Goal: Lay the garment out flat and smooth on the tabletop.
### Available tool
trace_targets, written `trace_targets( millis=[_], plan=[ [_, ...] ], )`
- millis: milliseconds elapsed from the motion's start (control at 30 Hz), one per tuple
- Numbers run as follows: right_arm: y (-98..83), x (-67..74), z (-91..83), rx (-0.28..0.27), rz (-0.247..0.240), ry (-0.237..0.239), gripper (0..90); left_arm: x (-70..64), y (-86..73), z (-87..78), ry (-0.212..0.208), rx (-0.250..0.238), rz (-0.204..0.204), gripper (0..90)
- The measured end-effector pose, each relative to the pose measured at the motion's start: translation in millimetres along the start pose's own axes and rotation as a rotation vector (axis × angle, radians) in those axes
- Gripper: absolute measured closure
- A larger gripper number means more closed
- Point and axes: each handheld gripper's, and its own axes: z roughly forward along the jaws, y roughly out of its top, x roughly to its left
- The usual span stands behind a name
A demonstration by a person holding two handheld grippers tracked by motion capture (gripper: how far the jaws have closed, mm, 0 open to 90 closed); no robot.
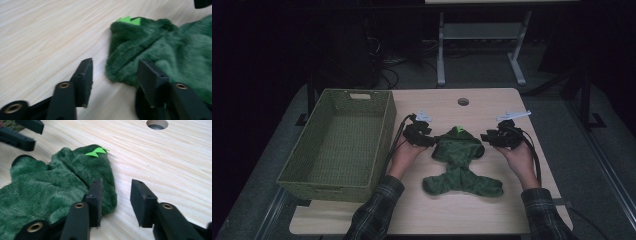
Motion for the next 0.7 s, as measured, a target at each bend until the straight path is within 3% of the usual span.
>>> trace_targets(
  millis=[200, 500, 700],
  plan=[
    [-2.9, 0.3, -11.6, 0.002, 0.030, 0.019, 56.0, -13.3, -4.0, -15.8, -0.030, -0.012, 0.011, 30.7],
    [-7.7, 10.6, -24.4, -0.025, 0.004, 0.027, 55.8, -34.9, -25.0, -34.5, -0.037, 0.025, 0.049, 14.1],
    [-11.7, 21.2, -29.2, -0.028, -0.004, 0.049, 56.1, -48.7, -44.1, -49.5, -0.026, 0.002, 0.056, 12.6]
  ],
)
